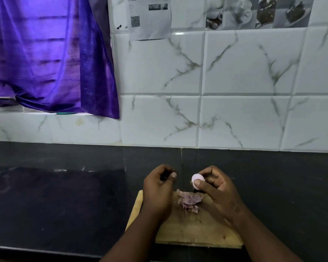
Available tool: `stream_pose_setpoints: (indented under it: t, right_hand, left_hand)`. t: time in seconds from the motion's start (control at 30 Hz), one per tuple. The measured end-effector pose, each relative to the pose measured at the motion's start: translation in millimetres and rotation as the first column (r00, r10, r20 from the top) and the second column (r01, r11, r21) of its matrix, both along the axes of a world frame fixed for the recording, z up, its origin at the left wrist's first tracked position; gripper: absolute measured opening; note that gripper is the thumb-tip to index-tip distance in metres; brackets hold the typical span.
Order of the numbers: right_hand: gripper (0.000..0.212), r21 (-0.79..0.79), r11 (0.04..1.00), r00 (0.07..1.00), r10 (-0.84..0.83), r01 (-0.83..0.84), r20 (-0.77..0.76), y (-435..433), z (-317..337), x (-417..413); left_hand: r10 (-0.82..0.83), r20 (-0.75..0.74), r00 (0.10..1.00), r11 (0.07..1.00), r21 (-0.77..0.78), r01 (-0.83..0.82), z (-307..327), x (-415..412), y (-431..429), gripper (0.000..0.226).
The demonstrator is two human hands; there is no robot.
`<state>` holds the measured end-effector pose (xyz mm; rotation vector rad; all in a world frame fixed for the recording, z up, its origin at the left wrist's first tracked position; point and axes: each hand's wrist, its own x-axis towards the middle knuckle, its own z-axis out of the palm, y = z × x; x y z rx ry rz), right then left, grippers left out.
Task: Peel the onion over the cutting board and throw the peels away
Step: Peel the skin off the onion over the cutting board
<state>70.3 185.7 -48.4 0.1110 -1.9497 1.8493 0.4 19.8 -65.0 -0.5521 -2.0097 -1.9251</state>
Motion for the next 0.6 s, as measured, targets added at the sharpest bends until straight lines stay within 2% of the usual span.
stream_pose_setpoints:
  t: [0.03,0.17,0.3,0.4,0.5,0.6]
  right_hand:
    - [0.012,0.003,1.0,1.0,-0.022,0.022,-0.001,0.5,-0.1,-0.3]
    - [0.01,0.008,0.995,0.995,-0.097,0.097,0.017,3.0,-3.3,-5.9]
    - [0.009,-0.003,0.992,0.992,-0.126,0.126,0.02,3.7,-4.5,-9.0]
    - [0.011,0.012,0.992,0.991,-0.129,0.129,0.038,2.1,-3.9,-8.8]
    - [0.012,0.022,0.991,0.99,-0.134,0.133,0.04,1.4,-3.4,-8.6]
    - [0.012,0.039,0.99,0.99,-0.134,0.132,0.048,1.9,-3.3,-8.4]
  left_hand:
    - [0.034,0.003,0.999,0.999,-0.018,-0.034,-0.9,-1.5,-0.4,0.032]
    - [0.083,-0.116,0.99,0.941,-0.316,-0.116,-1.3,5.4,5.6,0.02]
    - [0.095,-0.156,0.983,0.876,-0.457,-0.157,4.9,12.1,5.9,0.026]
    - [0.071,-0.158,0.985,0.873,-0.469,-0.138,5.4,12.4,5.5,0.005]
    - [0.04,-0.142,0.989,0.895,-0.435,-0.099,5.4,12.8,4.9,0.019]
    - [-0.008,-0.122,0.993,0.886,-0.461,-0.05,7.3,14.2,6.5,0.022]
